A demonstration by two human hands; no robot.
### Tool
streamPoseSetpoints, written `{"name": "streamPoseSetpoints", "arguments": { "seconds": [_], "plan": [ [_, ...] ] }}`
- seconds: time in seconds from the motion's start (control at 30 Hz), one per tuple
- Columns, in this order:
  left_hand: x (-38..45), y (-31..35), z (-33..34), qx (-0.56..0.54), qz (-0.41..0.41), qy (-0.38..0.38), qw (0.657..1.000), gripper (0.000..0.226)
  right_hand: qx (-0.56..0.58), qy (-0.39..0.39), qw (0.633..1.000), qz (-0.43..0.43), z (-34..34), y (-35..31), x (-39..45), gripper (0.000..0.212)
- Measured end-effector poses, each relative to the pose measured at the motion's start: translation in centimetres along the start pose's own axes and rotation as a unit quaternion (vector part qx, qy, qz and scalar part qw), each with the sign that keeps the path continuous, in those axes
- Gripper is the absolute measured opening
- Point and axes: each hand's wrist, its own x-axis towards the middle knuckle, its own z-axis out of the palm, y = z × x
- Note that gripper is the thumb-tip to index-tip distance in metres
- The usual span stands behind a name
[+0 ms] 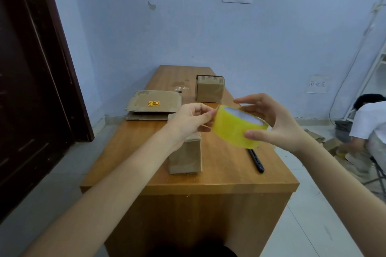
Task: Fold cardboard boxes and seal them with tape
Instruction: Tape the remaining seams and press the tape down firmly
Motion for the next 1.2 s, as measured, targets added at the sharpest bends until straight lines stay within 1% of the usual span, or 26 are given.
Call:
{"name": "streamPoseSetpoints", "arguments": {
  "seconds": [0.1,0.17,0.2,0.27,0.33,0.37,0.43,0.5,0.57,0.63,0.7,0.77,0.8,0.87,0.93,1.03,1.1,1.13,1.2],
  "plan": [
    [0.0,0.6,0.8,-0.058,-0.001,0.021,0.998,0.013,0.085,0.125,0.988,-0.007,1.7,0.5,0.4,0.047],
    [-0.2,1.0,1.5,-0.109,-0.012,0.023,0.994,0.015,0.152,0.226,0.962,-0.002,3.1,0.8,0.8,0.036],
    [-0.3,1.1,1.8,-0.132,-0.015,0.029,0.991,0.017,0.195,0.265,0.944,0.005,3.7,0.8,1.0,0.035],
    [-0.4,1.3,2.2,-0.155,-0.017,0.049,0.987,0.020,0.246,0.316,0.916,0.010,4.8,0.5,1.3,0.036],
    [-0.5,1.3,2.1,-0.126,-0.005,0.069,0.990,0.020,0.261,0.340,0.903,-0.004,5.6,0.0,1.4,0.032],
    [-0.5,1.2,2.0,-0.078,0.005,0.084,0.993,0.019,0.253,0.343,0.904,-0.014,5.9,-0.3,1.4,0.031],
    [-0.5,0.7,1.7,0.026,0.027,0.132,0.991,0.019,0.194,0.329,0.923,-0.042,6.5,-1.1,1.7,0.035],
    [-0.5,0.4,1.1,0.062,0.027,0.185,0.980,0.019,0.105,0.314,0.942,-0.055,7.0,-1.8,2.0,0.037],
    [-0.7,0.2,-0.1,0.082,0.033,0.237,0.967,0.018,0.016,0.313,0.948,-0.050,6.8,-1.8,2.2,0.045],
    [-1.0,0.2,-1.9,0.138,0.057,0.278,0.949,0.016,-0.055,0.305,0.950,-0.022,6.4,-1.6,2.3,0.051],
    [-1.7,0.4,-3.0,0.175,0.064,0.272,0.944,0.015,-0.105,0.279,0.955,-0.003,6.2,-1.5,2.3,0.053],
    [-2.4,0.2,-3.4,0.180,0.044,0.252,0.950,0.019,-0.150,0.247,0.957,-0.008,6.1,-1.8,2.4,0.050],
    [-2.7,0.1,-3.6,0.169,0.033,0.244,0.954,0.020,-0.152,0.227,0.962,-0.009,5.9,-2.0,2.4,0.046],
    [-3.3,0.0,-3.8,0.135,0.013,0.237,0.962,0.024,-0.114,0.185,0.976,0.004,5.5,-2.3,2.4,0.038],
    [-3.6,-0.1,-4.0,0.129,0.016,0.245,0.961,0.030,-0.088,0.153,0.984,0.009,5.3,-2.3,2.5,0.034],
    [-3.6,-0.5,-4.1,0.163,0.050,0.285,0.943,0.028,-0.086,0.118,0.988,-0.048,5.8,-2.4,2.2,0.023],
    [-3.8,-0.7,-4.4,0.166,0.058,0.305,0.936,0.027,-0.063,0.109,0.988,-0.085,6.1,-2.4,1.8,0.021],
    [-3.9,-1.0,-4.5,0.176,0.060,0.311,0.932,0.027,-0.051,0.112,0.988,-0.089,6.3,-2.4,1.8,0.021],
    [-4.3,-1.3,-4.5,0.242,0.060,0.323,0.913,0.026,-0.042,0.119,0.989,-0.074,6.7,-2.2,2.0,0.023]
  ]
}}
